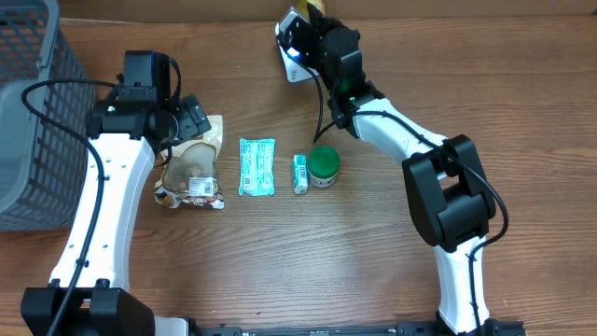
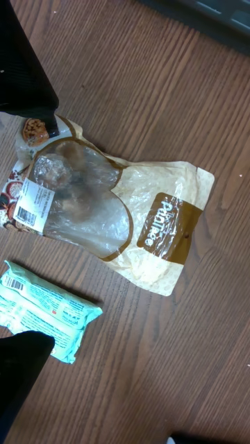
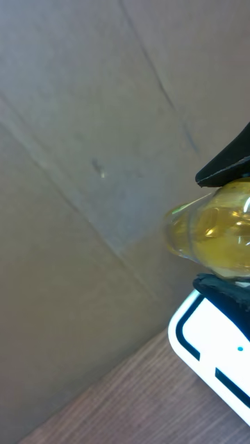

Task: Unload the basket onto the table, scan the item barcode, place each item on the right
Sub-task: 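Carry the bottle to the white scanner and hold it there, then move the bottle right and lower it upright onto the table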

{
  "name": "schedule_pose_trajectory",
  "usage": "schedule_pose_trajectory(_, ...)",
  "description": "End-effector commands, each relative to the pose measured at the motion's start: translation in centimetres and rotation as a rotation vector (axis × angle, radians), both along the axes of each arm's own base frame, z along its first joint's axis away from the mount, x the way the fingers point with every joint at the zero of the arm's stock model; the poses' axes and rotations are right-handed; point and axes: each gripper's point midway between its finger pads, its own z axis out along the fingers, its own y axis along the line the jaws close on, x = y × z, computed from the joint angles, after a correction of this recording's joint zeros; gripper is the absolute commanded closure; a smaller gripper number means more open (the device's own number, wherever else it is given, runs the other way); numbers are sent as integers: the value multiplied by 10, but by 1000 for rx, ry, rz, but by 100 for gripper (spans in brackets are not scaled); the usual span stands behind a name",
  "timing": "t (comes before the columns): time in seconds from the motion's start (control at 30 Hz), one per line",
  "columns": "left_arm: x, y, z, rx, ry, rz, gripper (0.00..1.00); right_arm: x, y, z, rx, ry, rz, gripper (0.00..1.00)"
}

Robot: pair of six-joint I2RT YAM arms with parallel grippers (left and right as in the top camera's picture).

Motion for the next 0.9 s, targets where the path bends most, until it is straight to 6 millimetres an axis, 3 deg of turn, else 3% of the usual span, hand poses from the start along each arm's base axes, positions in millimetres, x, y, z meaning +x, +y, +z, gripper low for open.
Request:
schedule_pose_trajectory(0.0, 2, 0, 2, -4, -6, -6, 0, 4, 6, 4, 12, -29, 20, 96)
schedule_pose_trajectory(0.77, 2, 0, 2, -4, -6, -6, 0, 3, 11, -17, -2, 12, 46, 96)
schedule_pose_trajectory(0.87, 2, 0, 2, -4, -6, -6, 1, 4, 11, -6, 93, 3, 38, 96)
